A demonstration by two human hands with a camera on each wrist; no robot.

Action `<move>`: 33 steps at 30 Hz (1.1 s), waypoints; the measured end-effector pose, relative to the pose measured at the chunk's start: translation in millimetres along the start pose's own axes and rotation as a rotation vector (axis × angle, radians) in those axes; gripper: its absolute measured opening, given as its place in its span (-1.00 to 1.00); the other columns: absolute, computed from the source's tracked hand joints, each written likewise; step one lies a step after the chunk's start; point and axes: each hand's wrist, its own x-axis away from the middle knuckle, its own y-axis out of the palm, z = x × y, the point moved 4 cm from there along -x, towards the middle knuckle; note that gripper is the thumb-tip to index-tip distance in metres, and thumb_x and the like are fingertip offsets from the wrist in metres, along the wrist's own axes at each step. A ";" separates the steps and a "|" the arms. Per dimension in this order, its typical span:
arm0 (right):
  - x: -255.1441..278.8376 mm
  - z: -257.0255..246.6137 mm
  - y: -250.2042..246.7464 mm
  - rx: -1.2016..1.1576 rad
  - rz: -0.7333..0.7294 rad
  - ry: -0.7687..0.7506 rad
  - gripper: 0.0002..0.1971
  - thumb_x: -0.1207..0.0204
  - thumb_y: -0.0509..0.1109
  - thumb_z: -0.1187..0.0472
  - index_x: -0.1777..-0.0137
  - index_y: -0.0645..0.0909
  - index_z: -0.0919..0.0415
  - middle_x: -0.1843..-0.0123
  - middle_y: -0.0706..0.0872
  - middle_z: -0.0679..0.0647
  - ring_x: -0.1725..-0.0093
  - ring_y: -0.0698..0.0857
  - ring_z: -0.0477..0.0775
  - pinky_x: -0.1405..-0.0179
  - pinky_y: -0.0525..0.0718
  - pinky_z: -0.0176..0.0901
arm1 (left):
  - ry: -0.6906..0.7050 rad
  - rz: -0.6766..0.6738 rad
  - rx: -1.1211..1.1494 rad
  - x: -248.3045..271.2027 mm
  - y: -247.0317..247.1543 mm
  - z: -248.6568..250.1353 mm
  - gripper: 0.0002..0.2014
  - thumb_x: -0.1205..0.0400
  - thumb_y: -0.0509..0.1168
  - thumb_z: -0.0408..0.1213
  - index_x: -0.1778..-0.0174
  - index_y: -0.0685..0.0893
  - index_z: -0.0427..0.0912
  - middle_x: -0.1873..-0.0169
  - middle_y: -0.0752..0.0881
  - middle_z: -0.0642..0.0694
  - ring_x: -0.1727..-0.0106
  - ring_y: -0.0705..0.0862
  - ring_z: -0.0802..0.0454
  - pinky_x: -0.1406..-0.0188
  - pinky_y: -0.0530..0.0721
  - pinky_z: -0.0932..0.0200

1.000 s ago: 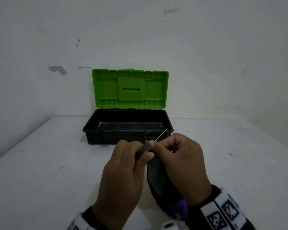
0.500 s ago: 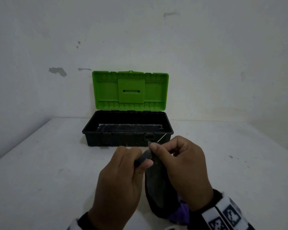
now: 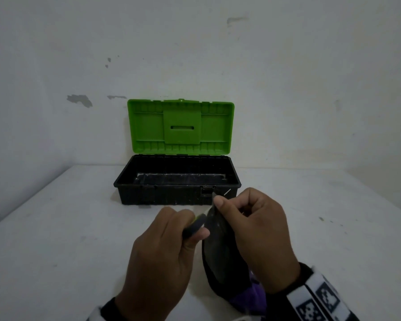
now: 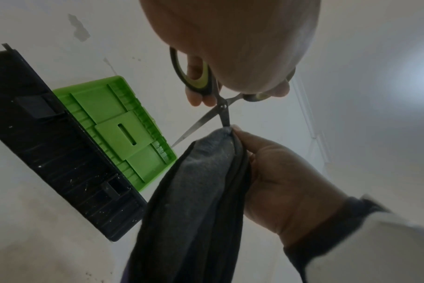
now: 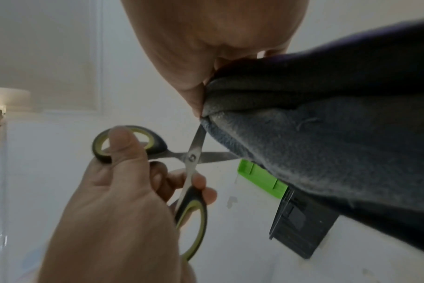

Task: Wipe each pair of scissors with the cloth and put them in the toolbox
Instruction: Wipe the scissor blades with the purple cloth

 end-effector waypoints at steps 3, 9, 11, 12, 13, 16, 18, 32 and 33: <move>-10.8 6.1 -9.3 -0.018 0.082 0.017 -0.71 -0.39 0.62 0.04 0.43 0.64 0.12 0.45 0.75 0.00 0.42 0.72 -0.02 0.32 0.73 -0.01 | 0.003 -0.009 0.000 1.2 0.5 0.6 -0.66 -0.76 0.00 0.08 0.01 0.47 -0.13 0.25 0.48 0.06 0.32 0.44 0.16 0.23 0.52 0.43; -3.2 2.3 -2.9 -0.030 0.036 0.014 -0.72 -0.38 0.63 0.04 0.42 0.64 0.11 0.44 0.76 0.02 0.41 0.73 0.02 0.33 0.73 0.02 | -0.017 0.008 0.022 0.2 -0.8 -0.7 -0.66 -0.76 0.01 0.08 0.03 0.47 -0.12 0.25 0.46 0.07 0.33 0.43 0.18 0.27 0.51 0.46; -9.5 7.4 -8.3 -0.032 0.087 0.039 -0.71 -0.38 0.63 0.05 0.44 0.64 0.12 0.45 0.75 0.01 0.42 0.72 0.00 0.32 0.73 0.03 | -0.017 0.003 0.017 1.1 -0.3 -0.8 -0.66 -0.76 0.01 0.08 0.02 0.47 -0.12 0.28 0.48 0.03 0.35 0.43 0.16 0.29 0.51 0.45; -10.1 7.4 -9.6 -0.035 0.097 0.043 -0.71 -0.39 0.62 0.06 0.44 0.64 0.12 0.45 0.75 0.00 0.43 0.72 -0.02 0.33 0.72 -0.01 | -0.024 0.006 0.021 1.6 -0.5 -0.7 -0.66 -0.76 0.01 0.08 0.02 0.48 -0.12 0.26 0.46 0.06 0.35 0.43 0.15 0.29 0.51 0.44; -8.6 6.2 -8.9 -0.037 0.089 0.038 -0.72 -0.40 0.62 0.06 0.43 0.64 0.12 0.45 0.75 0.00 0.44 0.72 -0.03 0.36 0.71 -0.06 | -0.029 0.012 0.024 1.8 -1.3 -0.5 -0.66 -0.76 0.01 0.08 0.01 0.48 -0.12 0.25 0.43 0.08 0.34 0.44 0.15 0.28 0.52 0.44; 0.1 -1.1 -3.3 -0.053 0.028 0.025 -0.72 -0.40 0.61 0.05 0.42 0.64 0.11 0.44 0.75 0.04 0.42 0.73 0.03 0.38 0.71 -0.07 | -0.017 0.015 0.024 2.5 -3.0 0.1 -0.65 -0.76 0.01 0.08 0.02 0.48 -0.14 0.28 0.49 0.04 0.33 0.45 0.17 0.26 0.52 0.44; -5.0 2.3 -5.4 -0.052 0.040 0.033 -0.71 -0.39 0.62 0.05 0.43 0.64 0.12 0.45 0.75 0.04 0.42 0.72 0.03 0.37 0.72 -0.06 | -0.020 0.005 0.013 3.1 -1.8 -1.4 -0.66 -0.76 0.02 0.08 0.02 0.48 -0.13 0.26 0.47 0.05 0.34 0.44 0.17 0.28 0.55 0.39; -28.7 19.3 -44.3 -0.274 -0.103 0.081 -0.76 -0.25 0.59 0.18 0.30 0.65 0.35 0.40 0.80 0.18 0.41 0.75 0.03 0.40 0.72 -0.26 | -1.263 0.039 0.958 0.1 11.8 -30.7 -0.66 -0.69 0.13 0.06 0.11 0.57 -0.15 0.56 0.43 -0.12 0.52 0.59 -0.13 0.51 0.66 0.06; -24.7 17.3 -41.6 -0.297 -0.140 0.075 -0.76 -0.22 0.60 0.19 0.31 0.65 0.35 0.39 0.80 0.20 0.40 0.76 0.05 0.39 0.73 -0.25 | -1.309 0.042 1.001 0.5 14.8 -30.6 -0.66 -0.70 0.13 0.06 0.09 0.58 -0.16 0.53 0.39 -0.10 0.52 0.58 -0.11 0.53 0.65 0.07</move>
